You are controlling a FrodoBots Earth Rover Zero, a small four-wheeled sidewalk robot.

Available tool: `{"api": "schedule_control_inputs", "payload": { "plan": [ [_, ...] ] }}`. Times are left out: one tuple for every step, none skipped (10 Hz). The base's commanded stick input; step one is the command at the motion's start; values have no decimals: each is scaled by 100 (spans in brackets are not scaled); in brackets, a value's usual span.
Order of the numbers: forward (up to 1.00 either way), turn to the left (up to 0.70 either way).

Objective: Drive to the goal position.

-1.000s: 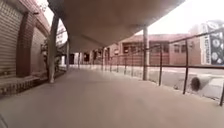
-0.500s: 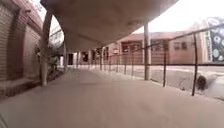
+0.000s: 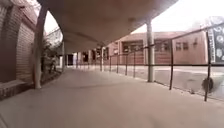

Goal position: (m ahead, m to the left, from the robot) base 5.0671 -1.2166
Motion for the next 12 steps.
{"api": "schedule_control_inputs", "payload": {
  "plan": [
    [70,0],
    [70,1],
    [70,5],
    [70,27],
    [70,31],
    [70,32],
    [70,15],
    [70,0],
    [70,0],
    [70,0],
    [70,0],
    [70,0]
  ]
}}
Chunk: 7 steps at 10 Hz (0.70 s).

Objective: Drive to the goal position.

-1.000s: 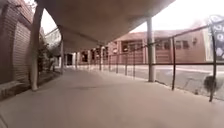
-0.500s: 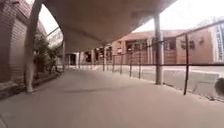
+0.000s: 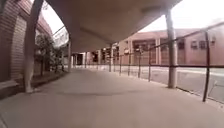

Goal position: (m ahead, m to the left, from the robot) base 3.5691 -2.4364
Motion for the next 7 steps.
{"api": "schedule_control_inputs", "payload": {
  "plan": [
    [70,0],
    [70,0],
    [70,0],
    [70,0],
    [70,0],
    [70,0],
    [70,0]
  ]
}}
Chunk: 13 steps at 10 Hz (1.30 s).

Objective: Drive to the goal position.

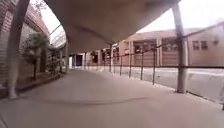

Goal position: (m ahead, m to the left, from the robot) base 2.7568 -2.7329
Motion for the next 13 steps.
{"api": "schedule_control_inputs", "payload": {
  "plan": [
    [70,0],
    [70,0],
    [70,0],
    [70,15],
    [70,26],
    [70,35],
    [70,35],
    [70,0],
    [70,0],
    [70,0],
    [70,0],
    [70,0],
    [70,0]
  ]
}}
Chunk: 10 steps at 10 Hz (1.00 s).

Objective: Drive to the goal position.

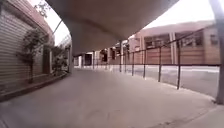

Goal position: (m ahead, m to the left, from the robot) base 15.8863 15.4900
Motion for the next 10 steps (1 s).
{"api": "schedule_control_inputs", "payload": {
  "plan": [
    [70,0],
    [70,0],
    [70,0],
    [70,0],
    [70,0],
    [70,0],
    [70,0],
    [70,0],
    [70,0],
    [70,0]
  ]
}}
